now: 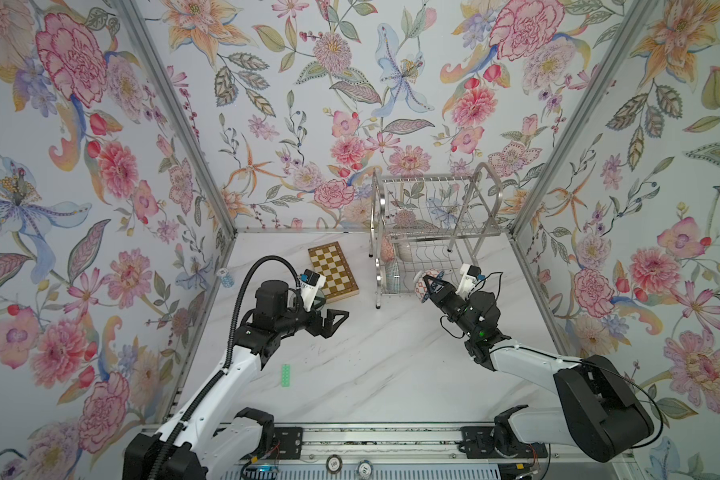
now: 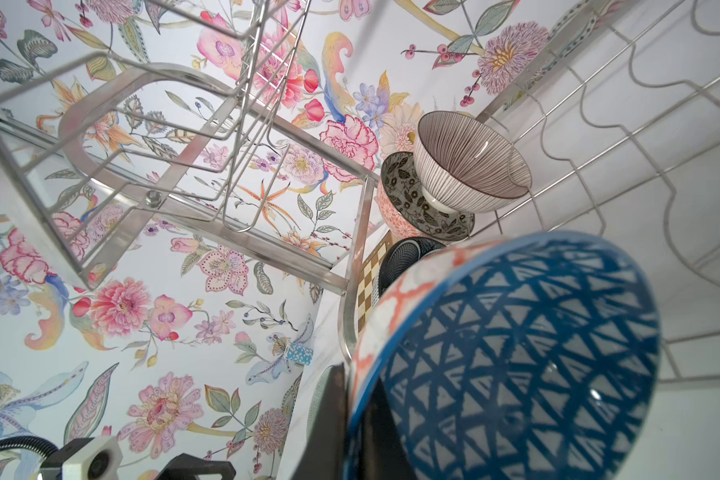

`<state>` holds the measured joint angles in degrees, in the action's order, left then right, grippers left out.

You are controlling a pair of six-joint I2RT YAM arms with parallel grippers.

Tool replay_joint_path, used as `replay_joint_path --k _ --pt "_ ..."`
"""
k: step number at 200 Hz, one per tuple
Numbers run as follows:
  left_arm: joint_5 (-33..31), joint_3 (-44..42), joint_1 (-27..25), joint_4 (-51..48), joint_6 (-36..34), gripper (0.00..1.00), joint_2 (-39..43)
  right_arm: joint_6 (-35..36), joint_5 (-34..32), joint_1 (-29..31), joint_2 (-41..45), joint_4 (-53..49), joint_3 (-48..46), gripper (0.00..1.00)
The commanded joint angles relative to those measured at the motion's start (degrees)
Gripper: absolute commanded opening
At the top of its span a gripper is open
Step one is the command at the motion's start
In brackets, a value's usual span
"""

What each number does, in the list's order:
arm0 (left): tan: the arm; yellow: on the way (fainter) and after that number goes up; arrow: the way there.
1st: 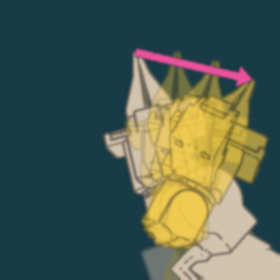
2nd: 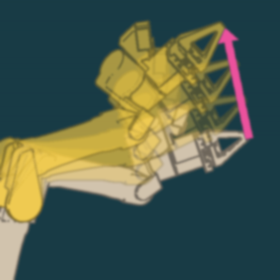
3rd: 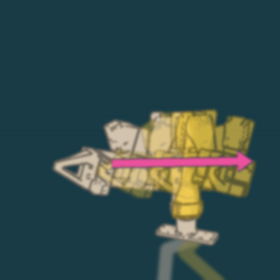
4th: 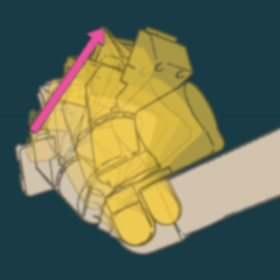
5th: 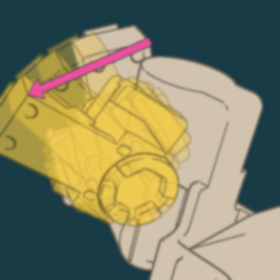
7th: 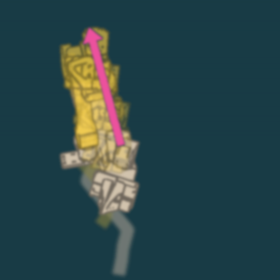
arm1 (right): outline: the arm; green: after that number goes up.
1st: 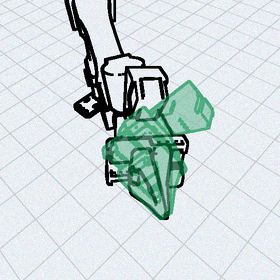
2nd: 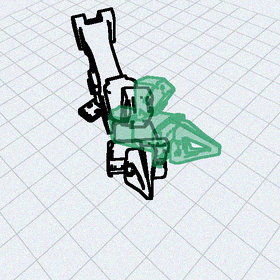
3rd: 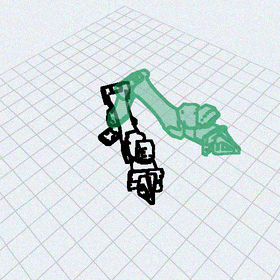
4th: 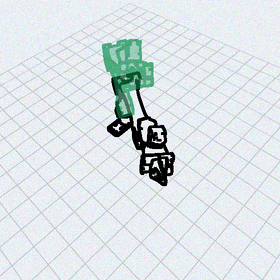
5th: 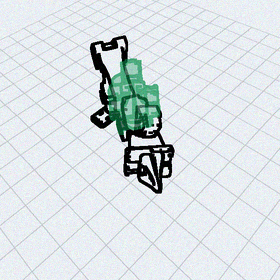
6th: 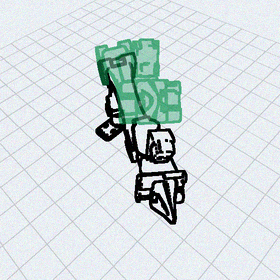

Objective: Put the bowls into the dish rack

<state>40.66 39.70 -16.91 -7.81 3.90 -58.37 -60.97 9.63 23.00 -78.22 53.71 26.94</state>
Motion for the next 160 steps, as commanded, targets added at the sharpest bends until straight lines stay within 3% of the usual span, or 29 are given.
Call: replay_joint_path --k 1,116,160 --pt "1.6 -0.7 -0.5 0.7 0.1 0.99 0.9 -4.2 3.6 -1.3 -1.7 8.8 1.8 0.0" --pt "2.3 -0.9 -0.8 1.3 -0.1 0.99 0.2 -6.0 21.1 -7.7 -10.7 13.4 9.3 0.0" --pt "1.8 -0.8 -1.0 0.9 -0.6 0.99 -0.5 -3.8 30.2 -9.3 -14.4 9.6 14.6 0.0"
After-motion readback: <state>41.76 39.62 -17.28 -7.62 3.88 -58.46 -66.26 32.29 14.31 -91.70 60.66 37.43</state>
